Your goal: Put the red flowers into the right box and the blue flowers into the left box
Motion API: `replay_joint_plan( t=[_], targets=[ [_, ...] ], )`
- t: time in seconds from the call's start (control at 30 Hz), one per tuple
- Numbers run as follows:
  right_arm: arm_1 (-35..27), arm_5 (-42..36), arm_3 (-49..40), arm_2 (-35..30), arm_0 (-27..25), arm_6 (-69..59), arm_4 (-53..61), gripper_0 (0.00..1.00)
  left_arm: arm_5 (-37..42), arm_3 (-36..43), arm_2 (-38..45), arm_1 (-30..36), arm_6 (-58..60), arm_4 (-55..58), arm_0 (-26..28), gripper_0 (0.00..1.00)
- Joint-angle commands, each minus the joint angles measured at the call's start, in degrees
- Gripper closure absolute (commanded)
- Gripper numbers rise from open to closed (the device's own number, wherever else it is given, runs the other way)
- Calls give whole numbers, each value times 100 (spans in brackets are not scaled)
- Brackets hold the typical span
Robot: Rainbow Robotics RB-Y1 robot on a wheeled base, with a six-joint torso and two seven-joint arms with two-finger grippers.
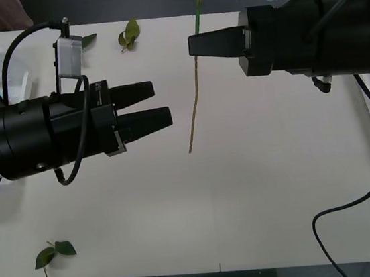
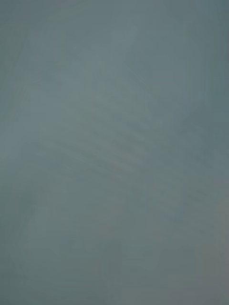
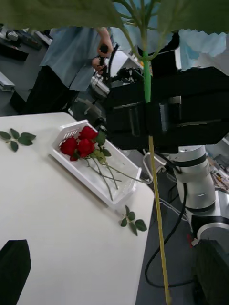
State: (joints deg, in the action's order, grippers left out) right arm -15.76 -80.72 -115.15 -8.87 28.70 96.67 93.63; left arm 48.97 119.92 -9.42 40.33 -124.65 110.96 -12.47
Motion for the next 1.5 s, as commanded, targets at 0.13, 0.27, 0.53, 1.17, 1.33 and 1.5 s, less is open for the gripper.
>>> replay_joint_plan(
  t=[0.13, 0.27, 0.53, 1.17, 1.33, 1.5],
  targets=[
    [55, 12, 195, 140, 364, -790, 314, 100, -335, 110, -358, -192, -16, 93, -300, 0],
    [55, 12, 248, 166, 364, -852, 323, 100, -564, 119, -701, -201, -7, 180, -361, 0],
    [55, 4, 239, 201, 355, -931, 323, 100, -608, 154, -921, -227, -42, 242, -361, 44],
    [55, 4, 239, 201, 355, -931, 323, 100, -608, 180, -1141, -245, -51, 224, -361, 100],
    [55, 4, 239, 201, 355, -931, 323, 24, -608, 180, -1132, -245, -69, 224, -361, 100],
    [55, 4, 239, 201, 355, -931, 323, 0, -634, 180, -1114, -227, -69, 224, -361, 100]
  ],
)
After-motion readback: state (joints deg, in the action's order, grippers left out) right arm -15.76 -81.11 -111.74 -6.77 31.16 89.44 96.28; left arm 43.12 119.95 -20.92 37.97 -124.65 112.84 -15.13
